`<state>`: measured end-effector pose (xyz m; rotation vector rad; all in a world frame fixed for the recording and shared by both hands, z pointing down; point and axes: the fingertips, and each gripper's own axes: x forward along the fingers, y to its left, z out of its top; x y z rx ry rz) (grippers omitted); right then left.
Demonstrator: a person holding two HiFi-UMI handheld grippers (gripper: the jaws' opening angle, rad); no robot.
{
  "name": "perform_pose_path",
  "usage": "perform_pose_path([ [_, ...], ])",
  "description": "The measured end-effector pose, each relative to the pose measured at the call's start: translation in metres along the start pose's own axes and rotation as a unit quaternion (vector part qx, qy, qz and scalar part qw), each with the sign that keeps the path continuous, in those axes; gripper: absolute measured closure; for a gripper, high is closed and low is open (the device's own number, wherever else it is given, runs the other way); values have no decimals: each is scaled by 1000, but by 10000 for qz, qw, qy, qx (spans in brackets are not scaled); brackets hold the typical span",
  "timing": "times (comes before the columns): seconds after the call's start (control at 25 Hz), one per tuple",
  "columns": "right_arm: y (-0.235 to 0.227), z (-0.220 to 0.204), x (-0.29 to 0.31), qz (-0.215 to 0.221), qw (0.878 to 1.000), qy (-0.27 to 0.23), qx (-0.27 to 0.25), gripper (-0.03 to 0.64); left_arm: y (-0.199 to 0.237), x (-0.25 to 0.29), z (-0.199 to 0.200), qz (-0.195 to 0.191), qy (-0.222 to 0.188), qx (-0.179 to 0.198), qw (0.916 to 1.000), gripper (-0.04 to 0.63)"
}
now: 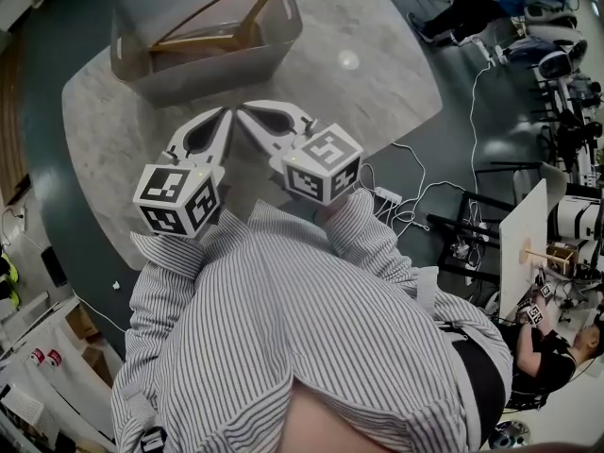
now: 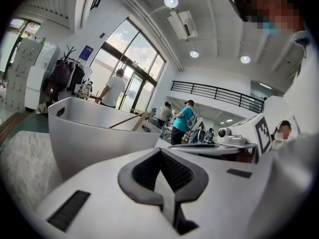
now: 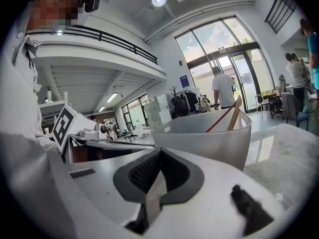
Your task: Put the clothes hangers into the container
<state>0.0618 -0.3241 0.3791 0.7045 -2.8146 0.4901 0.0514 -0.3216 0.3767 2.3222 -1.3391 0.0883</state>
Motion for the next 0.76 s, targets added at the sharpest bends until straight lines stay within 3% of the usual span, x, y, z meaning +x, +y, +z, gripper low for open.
perform_pose_path([
  [0.76,-5,-2,-6,-158,9999,-3,27,603,-4,-2,-4,-77,45,-11,10000,586],
])
